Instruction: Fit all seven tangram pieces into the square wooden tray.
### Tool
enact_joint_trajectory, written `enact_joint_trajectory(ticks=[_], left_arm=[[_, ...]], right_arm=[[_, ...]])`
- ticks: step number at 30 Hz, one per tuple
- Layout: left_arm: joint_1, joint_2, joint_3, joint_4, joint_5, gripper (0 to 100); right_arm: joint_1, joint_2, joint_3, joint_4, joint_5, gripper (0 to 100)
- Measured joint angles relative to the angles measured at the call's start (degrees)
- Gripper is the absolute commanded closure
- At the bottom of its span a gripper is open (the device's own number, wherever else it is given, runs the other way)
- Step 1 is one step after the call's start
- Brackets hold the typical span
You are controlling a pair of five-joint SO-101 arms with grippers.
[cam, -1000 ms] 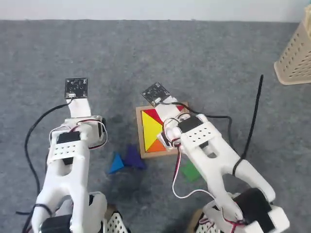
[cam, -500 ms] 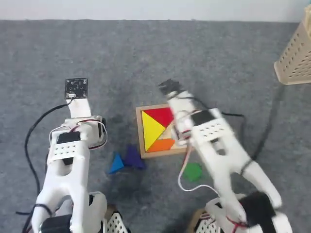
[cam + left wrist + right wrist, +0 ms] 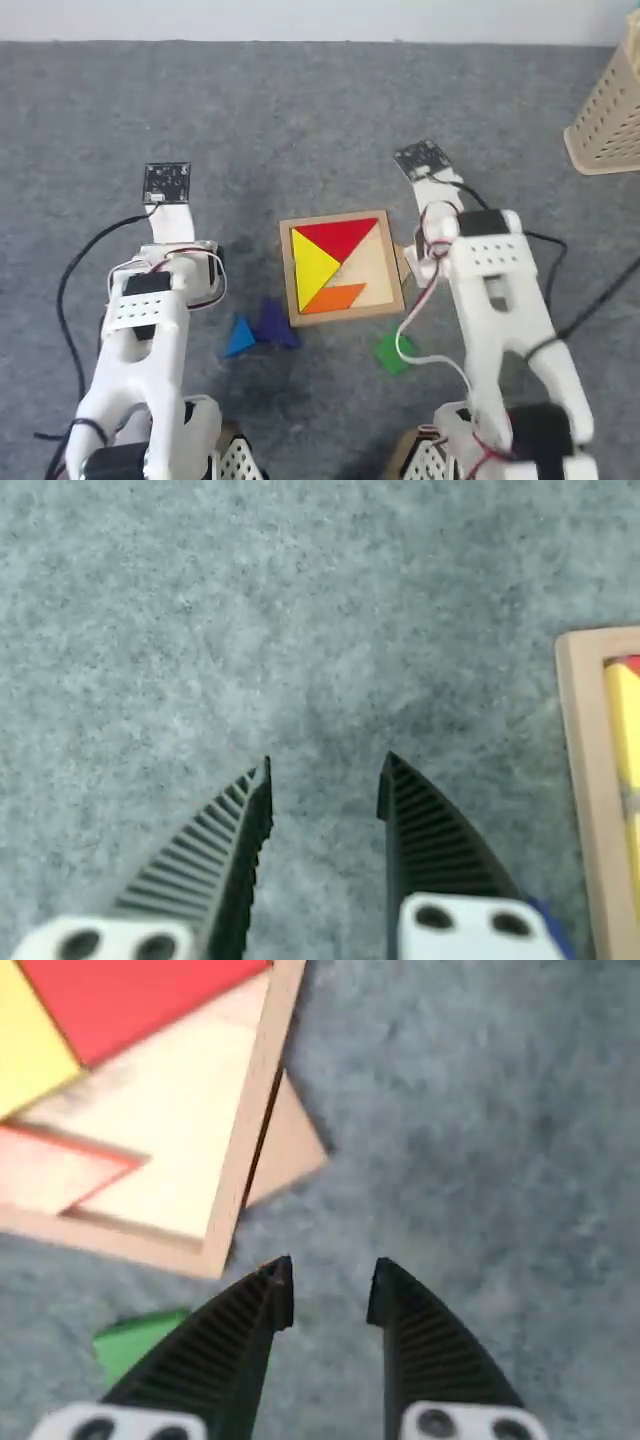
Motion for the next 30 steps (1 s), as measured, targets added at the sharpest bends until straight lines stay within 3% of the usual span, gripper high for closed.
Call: enact_joint_trajectory(ticks=[10, 30], left_arm=[[-0.1, 0.0, 1.8, -3.3, -0.3, 84], [-0.1, 0.0, 1.8, -3.3, -0.4, 84]], right_arm=[[-3.1, 19.2, -6.5, -7.6, -2.2, 80.1], [-6.0, 24.4, -7.9, -10.1, -4.0, 80.0]])
